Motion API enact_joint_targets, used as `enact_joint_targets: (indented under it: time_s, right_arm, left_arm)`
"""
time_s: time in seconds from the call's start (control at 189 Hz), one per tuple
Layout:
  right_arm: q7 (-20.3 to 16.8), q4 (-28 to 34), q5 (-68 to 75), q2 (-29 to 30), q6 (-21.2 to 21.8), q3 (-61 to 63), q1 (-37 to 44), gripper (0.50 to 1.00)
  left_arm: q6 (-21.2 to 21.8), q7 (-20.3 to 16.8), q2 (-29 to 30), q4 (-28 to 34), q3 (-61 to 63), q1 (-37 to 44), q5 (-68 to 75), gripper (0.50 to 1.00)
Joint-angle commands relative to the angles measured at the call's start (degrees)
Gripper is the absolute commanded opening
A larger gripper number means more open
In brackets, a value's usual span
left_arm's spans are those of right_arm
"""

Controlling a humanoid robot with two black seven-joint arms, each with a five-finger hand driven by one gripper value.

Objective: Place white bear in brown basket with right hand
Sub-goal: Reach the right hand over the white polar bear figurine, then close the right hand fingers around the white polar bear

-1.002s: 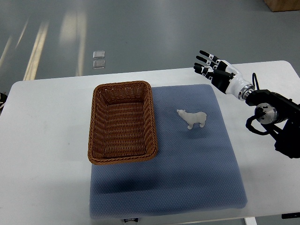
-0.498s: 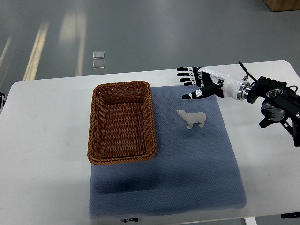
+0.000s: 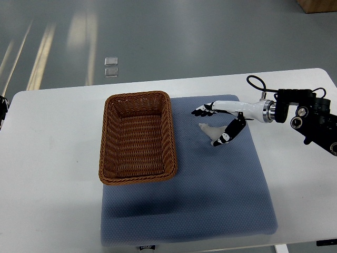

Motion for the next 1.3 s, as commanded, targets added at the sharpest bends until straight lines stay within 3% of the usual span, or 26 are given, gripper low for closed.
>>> enact_joint_targets:
  time_s: [0.0,0.307,0.673,0.742,0.922,1.065,1.229,1.293]
  right_arm:
    - [0.5,0.1,-3.9,0.1,-2.4,-1.8,0.3,0.926]
    - [0.6,-0.9,-4.6,0.2,-7.5,-6.9,2.0,0.919]
    - [0.7,-3.6,-4.6,0.1,-7.7,-7.0,3.0,0.901]
    - [0.7,-4.2,-4.7,0.1,-7.7,-7.0,3.0,0.868]
    - [0.7,-4.2,-5.1,0.1,-7.7,-7.1,3.0,0.86]
    - [1.3,-4.2,-5.1,0.1,-7.7,-7.9,3.1,0.785]
    - [2.7,-4.2,-5.1,0.1,-7.7,-8.3,3.3,0.658]
    - [3.3,-4.2,-5.1,0.1,-7.7,-8.3,3.3,0.635]
  left_arm:
    - [0.0,0.0,0.0,0.0,0.0,0.0,0.0,1.0]
    - [0.0,0.0,0.0,0.0,0.0,0.0,0.0,1.0]
    - [0.0,0.0,0.0,0.0,0.0,0.0,0.0,1.0]
    - [0.0,0.0,0.0,0.0,0.0,0.0,0.0,1.0]
    - [0.0,0.0,0.0,0.0,0.0,0.0,0.0,1.0]
    - [0.0,0.0,0.0,0.0,0.0,0.0,0.0,1.0]
    - [0.0,0.0,0.0,0.0,0.0,0.0,0.0,1.0]
    - [0.0,0.0,0.0,0.0,0.0,0.0,0.0,1.0]
